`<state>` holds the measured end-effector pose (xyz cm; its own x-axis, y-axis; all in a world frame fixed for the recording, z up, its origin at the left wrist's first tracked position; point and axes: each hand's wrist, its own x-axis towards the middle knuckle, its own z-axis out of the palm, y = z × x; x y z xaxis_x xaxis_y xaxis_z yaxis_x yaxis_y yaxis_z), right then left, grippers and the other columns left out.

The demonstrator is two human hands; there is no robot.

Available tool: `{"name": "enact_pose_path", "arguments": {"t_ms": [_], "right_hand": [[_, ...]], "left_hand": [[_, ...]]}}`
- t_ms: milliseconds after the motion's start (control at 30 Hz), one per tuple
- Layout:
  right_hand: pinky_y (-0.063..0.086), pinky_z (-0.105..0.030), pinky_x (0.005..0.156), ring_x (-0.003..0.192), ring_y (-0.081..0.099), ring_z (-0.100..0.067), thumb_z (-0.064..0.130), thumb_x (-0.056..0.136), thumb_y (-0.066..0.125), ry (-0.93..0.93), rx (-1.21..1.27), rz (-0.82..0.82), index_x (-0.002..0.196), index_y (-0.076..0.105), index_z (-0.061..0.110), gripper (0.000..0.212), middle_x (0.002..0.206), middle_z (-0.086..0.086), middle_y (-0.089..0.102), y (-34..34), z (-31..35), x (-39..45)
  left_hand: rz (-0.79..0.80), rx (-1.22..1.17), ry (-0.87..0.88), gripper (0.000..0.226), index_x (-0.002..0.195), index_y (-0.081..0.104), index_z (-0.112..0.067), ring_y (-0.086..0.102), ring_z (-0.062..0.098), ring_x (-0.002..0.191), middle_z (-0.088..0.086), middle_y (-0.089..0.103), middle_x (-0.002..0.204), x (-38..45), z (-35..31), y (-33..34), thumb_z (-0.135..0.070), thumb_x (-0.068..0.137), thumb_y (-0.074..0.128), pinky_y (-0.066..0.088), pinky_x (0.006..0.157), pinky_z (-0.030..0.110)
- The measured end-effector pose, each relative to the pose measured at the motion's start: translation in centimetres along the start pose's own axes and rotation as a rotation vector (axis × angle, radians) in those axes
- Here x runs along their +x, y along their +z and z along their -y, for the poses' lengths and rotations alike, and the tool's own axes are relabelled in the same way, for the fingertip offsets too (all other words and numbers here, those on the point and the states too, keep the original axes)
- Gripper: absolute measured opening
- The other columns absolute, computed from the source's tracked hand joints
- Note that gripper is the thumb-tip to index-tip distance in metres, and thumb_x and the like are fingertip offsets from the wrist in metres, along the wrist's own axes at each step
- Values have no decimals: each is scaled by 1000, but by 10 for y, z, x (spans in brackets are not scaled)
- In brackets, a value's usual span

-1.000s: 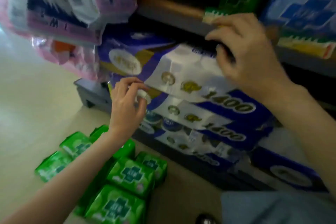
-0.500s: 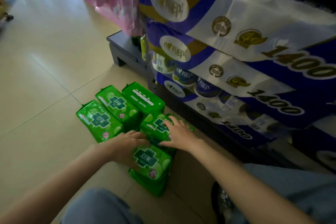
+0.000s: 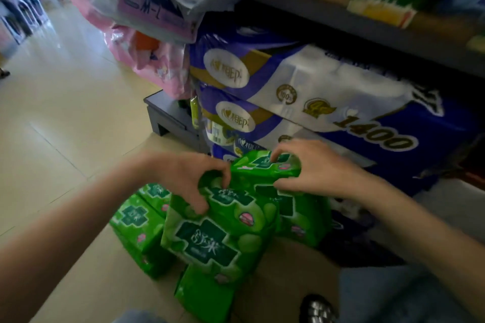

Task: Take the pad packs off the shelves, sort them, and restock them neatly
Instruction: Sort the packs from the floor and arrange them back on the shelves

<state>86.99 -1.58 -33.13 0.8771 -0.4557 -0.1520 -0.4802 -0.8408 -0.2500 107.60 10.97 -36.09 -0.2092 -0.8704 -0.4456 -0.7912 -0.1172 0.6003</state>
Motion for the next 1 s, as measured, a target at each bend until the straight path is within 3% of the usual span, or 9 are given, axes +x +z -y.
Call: {"name": "enact_pose_path", "arguments": {"t_ms": [67,133,333,467,567,633,733,867,1000], "right_hand": [[44,-28,82,101,51,-10,42,75,71,-40,38,-161,107,58,33,36,110,9,54,-63,5,-20],[43,-22,77,100,52,-7,42,73,72,-71,68,-351,104,58,34,35,110,10,55,-119,6,-37],[43,-41,99,116,49,-21,38,80,67,-103,-26,-853,115,59,17,41,126,-8,52,-233,-12,-58],[34,-21,95,115,48,-22,25,80,73,-2,-97,-991,115,62,14,38,125,-13,51,-284,-42,-37],[34,-20,91,112,51,-28,16,79,71,81,-65,-1057,113,65,12,35,120,-16,54,-298,-64,-7],[40,-35,97,112,51,-31,25,76,70,123,-51,-1062,112,64,13,38,119,-17,53,-297,-81,15],[39,-44,98,115,49,-34,24,80,68,173,-151,-880,120,58,11,43,121,-17,51,-289,-113,42],[12,-56,111,121,44,-31,16,91,56,431,-501,-676,137,42,15,48,128,-11,53,-270,-140,48],[-3,-60,111,121,45,-28,19,91,56,452,-636,-694,141,35,20,55,130,-5,52,-260,-143,43]], "left_hand": [[-101,-117,119,47,96,51,-24,56,-6,65,-8,56,87,-17,-30,-38,0,64,75,44,53,11],[-240,-141,275,45,92,54,-33,59,-1,81,-4,58,99,-32,-60,-74,-20,53,75,50,64,18],[-502,-131,502,38,85,55,-35,60,13,96,5,59,111,-48,-151,-168,-30,51,70,55,76,30],[-631,-58,510,42,85,51,-33,60,4,80,-2,60,101,-33,-194,-206,-33,47,69,53,61,19],[-758,-43,489,39,84,50,-32,57,0,67,-9,56,91,-14,-210,-228,-31,50,70,49,55,15],[-848,-55,470,35,85,48,-28,57,2,64,-7,55,89,2,-211,-241,-17,64,74,47,52,14],[-943,-48,433,36,85,46,-27,57,9,71,-5,54,91,24,-204,-254,-16,66,75,49,56,19],[-1013,-62,382,34,93,45,-20,58,9,70,-3,55,93,53,-196,-265,-8,76,71,48,53,17],[-1009,-97,394,33,96,45,-18,59,11,69,-3,55,91,68,-196,-277,-7,78,70,49,50,14]]}}
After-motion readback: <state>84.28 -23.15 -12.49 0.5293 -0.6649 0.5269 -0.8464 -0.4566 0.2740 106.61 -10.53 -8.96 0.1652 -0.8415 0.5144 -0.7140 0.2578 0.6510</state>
